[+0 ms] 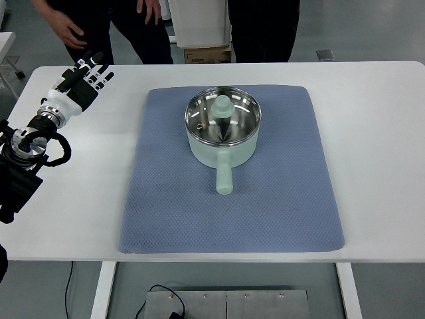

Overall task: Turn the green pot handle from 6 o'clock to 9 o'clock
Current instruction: 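Raise the left hand and swing it toward the green saucepan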

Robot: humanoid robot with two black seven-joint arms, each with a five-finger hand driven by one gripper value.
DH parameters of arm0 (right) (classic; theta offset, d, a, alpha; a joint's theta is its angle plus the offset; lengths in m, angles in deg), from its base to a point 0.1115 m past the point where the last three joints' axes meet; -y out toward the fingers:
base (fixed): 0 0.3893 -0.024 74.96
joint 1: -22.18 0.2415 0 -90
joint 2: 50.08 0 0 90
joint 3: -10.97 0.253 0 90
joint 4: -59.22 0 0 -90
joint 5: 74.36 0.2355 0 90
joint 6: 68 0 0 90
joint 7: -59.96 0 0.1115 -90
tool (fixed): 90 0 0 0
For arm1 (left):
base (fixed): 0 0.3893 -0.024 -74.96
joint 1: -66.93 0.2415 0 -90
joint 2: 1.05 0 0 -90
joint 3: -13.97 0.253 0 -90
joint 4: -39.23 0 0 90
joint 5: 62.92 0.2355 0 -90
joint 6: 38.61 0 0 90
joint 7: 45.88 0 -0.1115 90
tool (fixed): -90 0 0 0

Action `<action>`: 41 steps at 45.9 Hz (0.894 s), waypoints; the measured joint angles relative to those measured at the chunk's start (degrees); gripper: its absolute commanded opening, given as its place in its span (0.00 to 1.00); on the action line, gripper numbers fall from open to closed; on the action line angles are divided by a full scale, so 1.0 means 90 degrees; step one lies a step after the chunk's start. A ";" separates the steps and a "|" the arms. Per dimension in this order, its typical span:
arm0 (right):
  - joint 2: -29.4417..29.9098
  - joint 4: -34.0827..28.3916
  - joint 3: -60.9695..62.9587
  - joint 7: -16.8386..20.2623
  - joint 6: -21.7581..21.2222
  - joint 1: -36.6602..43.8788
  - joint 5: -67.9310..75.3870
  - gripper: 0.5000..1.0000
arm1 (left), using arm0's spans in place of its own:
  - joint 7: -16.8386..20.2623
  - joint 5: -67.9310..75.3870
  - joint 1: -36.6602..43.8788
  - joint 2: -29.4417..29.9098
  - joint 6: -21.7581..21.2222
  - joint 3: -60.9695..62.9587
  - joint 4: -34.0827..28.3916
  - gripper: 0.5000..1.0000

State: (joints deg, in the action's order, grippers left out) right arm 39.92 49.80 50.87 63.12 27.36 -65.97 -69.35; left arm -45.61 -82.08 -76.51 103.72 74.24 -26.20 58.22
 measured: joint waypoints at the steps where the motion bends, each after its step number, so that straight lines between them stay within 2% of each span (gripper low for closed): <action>1: 0.0000 0.0000 0.0000 0.0000 0.0000 0.0000 0.0000 1.00 | 0.0000 0.0000 0.0000 0.0000 0.0000 0.0000 0.0000 1.00; 41: 0.0000 0.0001 0.0000 0.0000 0.0000 0.0000 0.0000 1.00 | -0.0005 0.0062 -0.0187 0.0302 -0.0059 0.0051 0.0024 1.00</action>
State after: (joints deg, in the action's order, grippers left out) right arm 39.92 49.81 50.87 63.12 27.36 -65.97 -69.35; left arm -45.65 -81.52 -78.19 106.44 73.71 -25.74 58.43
